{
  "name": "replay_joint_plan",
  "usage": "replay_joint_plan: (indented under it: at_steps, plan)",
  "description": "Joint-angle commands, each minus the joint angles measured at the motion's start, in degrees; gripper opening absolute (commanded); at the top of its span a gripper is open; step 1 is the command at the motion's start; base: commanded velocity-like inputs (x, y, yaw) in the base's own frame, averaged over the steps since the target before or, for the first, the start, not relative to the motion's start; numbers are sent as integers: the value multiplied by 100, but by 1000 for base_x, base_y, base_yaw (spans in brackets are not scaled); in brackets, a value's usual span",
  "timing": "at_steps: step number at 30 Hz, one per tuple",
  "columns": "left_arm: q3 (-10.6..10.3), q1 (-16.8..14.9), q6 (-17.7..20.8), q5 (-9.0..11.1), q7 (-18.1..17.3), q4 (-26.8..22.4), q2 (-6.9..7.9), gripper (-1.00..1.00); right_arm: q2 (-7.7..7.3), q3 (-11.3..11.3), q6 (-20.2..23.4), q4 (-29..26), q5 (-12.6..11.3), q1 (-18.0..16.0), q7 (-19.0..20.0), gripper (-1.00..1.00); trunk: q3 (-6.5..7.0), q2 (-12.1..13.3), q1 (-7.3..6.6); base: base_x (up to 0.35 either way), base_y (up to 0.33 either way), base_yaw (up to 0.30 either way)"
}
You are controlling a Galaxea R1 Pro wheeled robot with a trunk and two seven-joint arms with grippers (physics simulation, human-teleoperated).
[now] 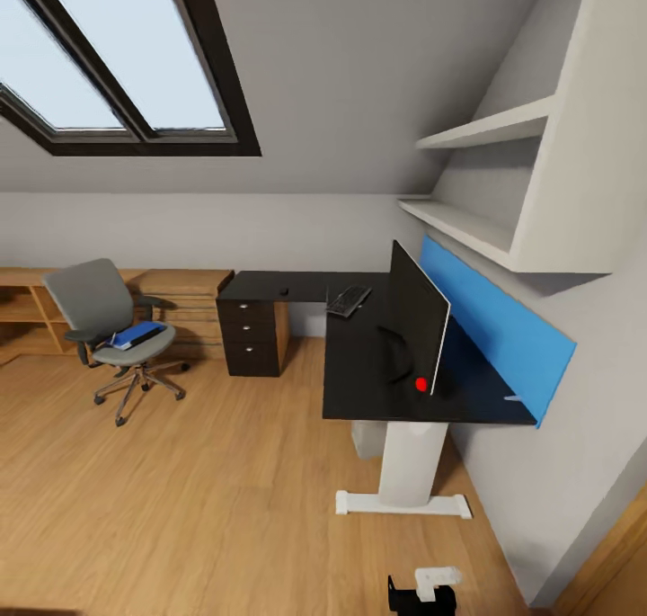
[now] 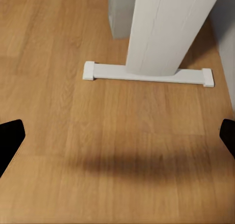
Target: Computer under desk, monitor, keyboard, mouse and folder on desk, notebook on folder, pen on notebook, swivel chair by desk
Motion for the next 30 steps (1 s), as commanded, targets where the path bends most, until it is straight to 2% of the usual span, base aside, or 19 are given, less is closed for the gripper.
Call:
replay_joint_plan:
  at_steps: [1, 30]
  plan:
    - [-10, -5, -14, 13, 2, 3, 0, 100, 3, 51, -25, 13, -50, -8, -16, 100, -13, -13, 4, 31, 326, 5]
    - [-10, -5, -13, 15, 2, 4, 7, 100, -21, 55, -25, 8, -6, -8, -27, 100, -13, -13, 4, 147, 320, 0]
